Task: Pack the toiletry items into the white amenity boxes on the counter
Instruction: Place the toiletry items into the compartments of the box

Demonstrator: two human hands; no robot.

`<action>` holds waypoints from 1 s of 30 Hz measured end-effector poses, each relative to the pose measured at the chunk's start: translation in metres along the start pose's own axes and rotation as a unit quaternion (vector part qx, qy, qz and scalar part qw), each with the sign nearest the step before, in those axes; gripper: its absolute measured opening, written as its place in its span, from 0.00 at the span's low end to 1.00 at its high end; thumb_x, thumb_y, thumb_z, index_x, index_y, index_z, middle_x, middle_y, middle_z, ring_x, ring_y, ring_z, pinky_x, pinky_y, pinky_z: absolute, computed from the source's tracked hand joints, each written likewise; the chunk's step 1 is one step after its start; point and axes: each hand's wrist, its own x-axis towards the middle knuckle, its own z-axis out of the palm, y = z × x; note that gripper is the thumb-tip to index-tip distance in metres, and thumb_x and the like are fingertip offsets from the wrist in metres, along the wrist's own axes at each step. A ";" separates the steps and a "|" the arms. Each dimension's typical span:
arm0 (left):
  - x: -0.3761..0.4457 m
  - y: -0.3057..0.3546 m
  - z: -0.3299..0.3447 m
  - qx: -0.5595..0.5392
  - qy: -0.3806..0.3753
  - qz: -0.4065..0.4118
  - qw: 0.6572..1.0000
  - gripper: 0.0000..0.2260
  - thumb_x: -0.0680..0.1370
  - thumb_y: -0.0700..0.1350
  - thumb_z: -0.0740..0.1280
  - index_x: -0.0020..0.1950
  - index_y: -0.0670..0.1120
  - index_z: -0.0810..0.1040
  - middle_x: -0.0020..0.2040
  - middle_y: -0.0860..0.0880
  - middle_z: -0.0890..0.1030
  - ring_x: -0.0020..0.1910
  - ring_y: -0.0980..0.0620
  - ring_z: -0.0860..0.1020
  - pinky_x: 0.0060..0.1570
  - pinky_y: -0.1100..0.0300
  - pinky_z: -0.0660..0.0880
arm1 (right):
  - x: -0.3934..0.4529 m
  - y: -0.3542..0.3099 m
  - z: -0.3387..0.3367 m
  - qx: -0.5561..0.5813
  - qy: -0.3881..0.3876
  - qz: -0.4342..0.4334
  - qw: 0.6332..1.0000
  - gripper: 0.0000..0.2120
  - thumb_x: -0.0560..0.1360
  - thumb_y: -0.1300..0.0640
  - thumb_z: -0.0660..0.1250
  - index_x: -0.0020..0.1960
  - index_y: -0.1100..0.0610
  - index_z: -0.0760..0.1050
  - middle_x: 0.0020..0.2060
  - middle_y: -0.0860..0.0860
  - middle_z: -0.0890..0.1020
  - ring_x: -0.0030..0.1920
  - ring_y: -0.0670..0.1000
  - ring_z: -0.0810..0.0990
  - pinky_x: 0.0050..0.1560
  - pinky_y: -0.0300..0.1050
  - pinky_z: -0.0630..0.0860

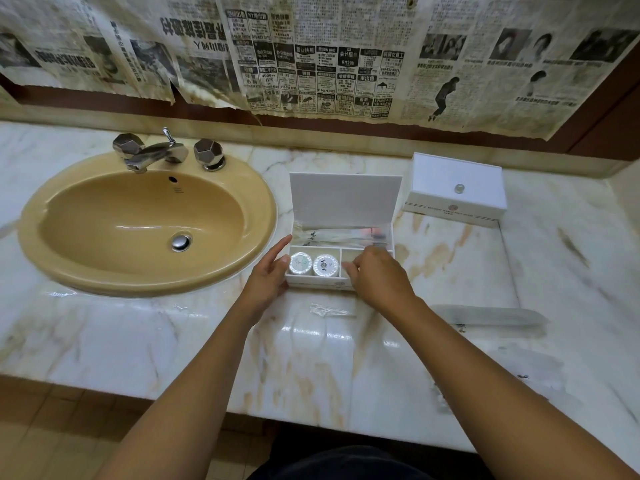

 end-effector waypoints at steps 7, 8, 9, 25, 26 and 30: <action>0.000 0.000 0.000 0.008 -0.004 0.005 1.000 0.17 0.84 0.48 0.59 0.62 0.73 0.73 0.42 0.61 0.68 0.44 0.59 0.68 0.45 0.63 0.70 | -0.008 -0.003 0.006 -0.021 -0.010 -0.022 0.999 0.26 0.81 0.40 0.52 0.50 0.58 0.81 0.51 0.55 0.79 0.56 0.57 0.75 0.54 0.49 0.71; 0.000 0.000 -0.001 0.009 -0.003 0.005 1.000 0.17 0.84 0.49 0.59 0.62 0.72 0.73 0.42 0.61 0.68 0.44 0.60 0.68 0.46 0.63 0.70 | -0.008 -0.004 0.006 -0.014 0.016 -0.032 0.999 0.24 0.80 0.41 0.54 0.51 0.57 0.81 0.50 0.54 0.79 0.55 0.56 0.75 0.54 0.49 0.71; 0.000 -0.001 -0.001 0.009 -0.003 0.005 1.000 0.17 0.84 0.48 0.59 0.62 0.72 0.73 0.42 0.62 0.68 0.44 0.60 0.68 0.46 0.63 0.70 | -0.008 -0.005 0.006 -0.005 0.044 -0.044 0.998 0.21 0.80 0.43 0.57 0.51 0.56 0.81 0.49 0.54 0.79 0.55 0.55 0.75 0.53 0.48 0.71; 0.000 0.000 0.000 0.013 -0.002 0.006 1.000 0.16 0.84 0.48 0.59 0.62 0.72 0.72 0.42 0.61 0.67 0.42 0.60 0.67 0.43 0.63 0.68 | -0.035 -0.013 0.069 -0.063 0.002 -0.179 0.982 0.04 0.69 0.63 0.71 0.43 0.58 0.80 0.44 0.55 0.78 0.49 0.59 0.77 0.39 0.44 0.71; 0.000 0.000 0.000 0.012 -0.003 0.006 1.000 0.16 0.84 0.48 0.59 0.62 0.72 0.72 0.42 0.61 0.67 0.42 0.60 0.67 0.43 0.63 0.68 | -0.035 -0.011 0.072 -0.080 -0.003 -0.175 0.981 0.07 0.64 0.63 0.76 0.38 0.56 0.78 0.39 0.53 0.78 0.44 0.57 0.79 0.35 0.41 0.68; -0.001 0.001 0.001 0.008 -0.004 0.003 1.000 0.16 0.84 0.48 0.58 0.63 0.71 0.72 0.42 0.61 0.68 0.44 0.59 0.68 0.44 0.64 0.70 | -0.035 -0.009 0.074 -0.086 0.022 -0.160 0.983 0.15 0.54 0.64 0.80 0.29 0.55 0.74 0.28 0.50 0.74 0.29 0.54 0.76 0.32 0.37 0.58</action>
